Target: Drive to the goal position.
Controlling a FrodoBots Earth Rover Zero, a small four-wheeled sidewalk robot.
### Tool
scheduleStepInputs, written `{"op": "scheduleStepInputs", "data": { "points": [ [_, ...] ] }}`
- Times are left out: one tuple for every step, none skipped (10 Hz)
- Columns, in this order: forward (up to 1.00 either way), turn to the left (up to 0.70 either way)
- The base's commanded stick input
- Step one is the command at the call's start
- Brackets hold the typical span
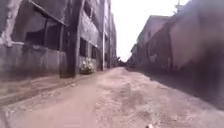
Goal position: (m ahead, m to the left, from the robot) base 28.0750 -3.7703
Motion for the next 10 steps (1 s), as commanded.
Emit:
{"op": "scheduleStepInputs", "data": {
  "points": [
    [0.60,0.00],
    [0.60,0.00],
    [0.60,0.00],
    [0.60,0.00],
    [0.60,0.00],
    [0.60,-0.07],
    [0.60,-0.15],
    [0.60,-0.15],
    [0.60,-0.15],
    [0.60,-0.15]
  ]
}}
